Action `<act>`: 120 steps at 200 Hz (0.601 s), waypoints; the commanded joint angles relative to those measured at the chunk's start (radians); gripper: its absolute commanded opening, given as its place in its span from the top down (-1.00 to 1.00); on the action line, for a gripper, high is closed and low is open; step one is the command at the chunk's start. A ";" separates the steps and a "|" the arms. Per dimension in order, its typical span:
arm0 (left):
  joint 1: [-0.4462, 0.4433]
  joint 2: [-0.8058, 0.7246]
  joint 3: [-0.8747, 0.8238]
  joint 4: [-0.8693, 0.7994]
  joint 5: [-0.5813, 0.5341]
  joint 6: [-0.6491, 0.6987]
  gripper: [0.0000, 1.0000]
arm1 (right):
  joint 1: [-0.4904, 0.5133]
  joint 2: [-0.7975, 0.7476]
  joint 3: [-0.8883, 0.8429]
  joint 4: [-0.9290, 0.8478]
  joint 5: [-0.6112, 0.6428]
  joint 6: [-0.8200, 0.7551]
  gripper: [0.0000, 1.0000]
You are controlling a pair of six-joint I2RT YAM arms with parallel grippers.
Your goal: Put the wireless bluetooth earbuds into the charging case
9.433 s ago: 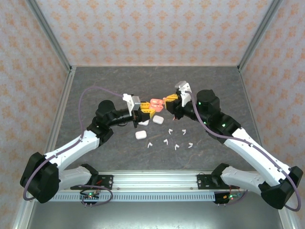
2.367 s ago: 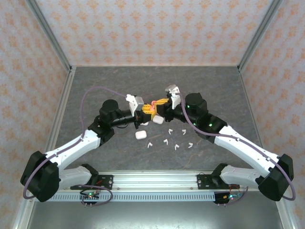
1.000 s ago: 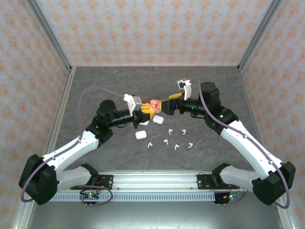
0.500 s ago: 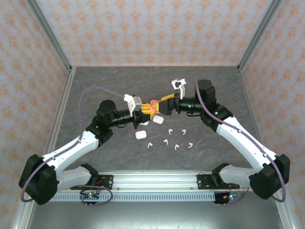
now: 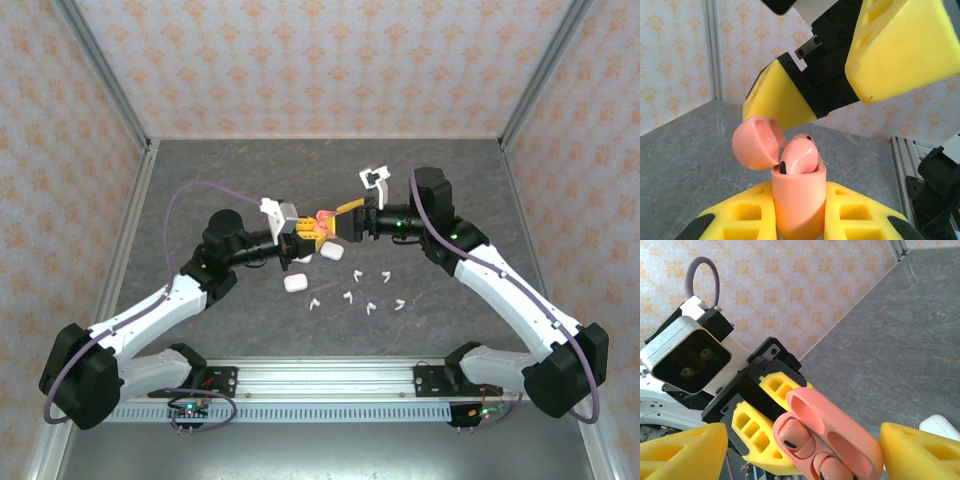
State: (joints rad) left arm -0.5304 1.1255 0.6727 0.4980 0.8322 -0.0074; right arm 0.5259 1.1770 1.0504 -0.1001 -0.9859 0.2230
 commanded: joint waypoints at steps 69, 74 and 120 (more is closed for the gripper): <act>-0.009 -0.010 0.011 0.010 -0.025 0.016 1.00 | 0.009 -0.042 -0.004 -0.014 -0.052 -0.049 -0.31; -0.008 -0.011 0.013 0.008 -0.025 0.016 1.00 | 0.009 -0.043 -0.004 -0.016 -0.053 -0.052 -0.29; -0.009 -0.009 0.013 0.000 -0.036 0.019 1.00 | 0.010 -0.041 0.000 -0.033 -0.065 -0.061 -0.12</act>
State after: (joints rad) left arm -0.5369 1.1255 0.6727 0.4976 0.8333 -0.0002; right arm 0.5198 1.1694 1.0504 -0.1299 -0.9642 0.1787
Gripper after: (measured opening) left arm 0.185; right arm 0.588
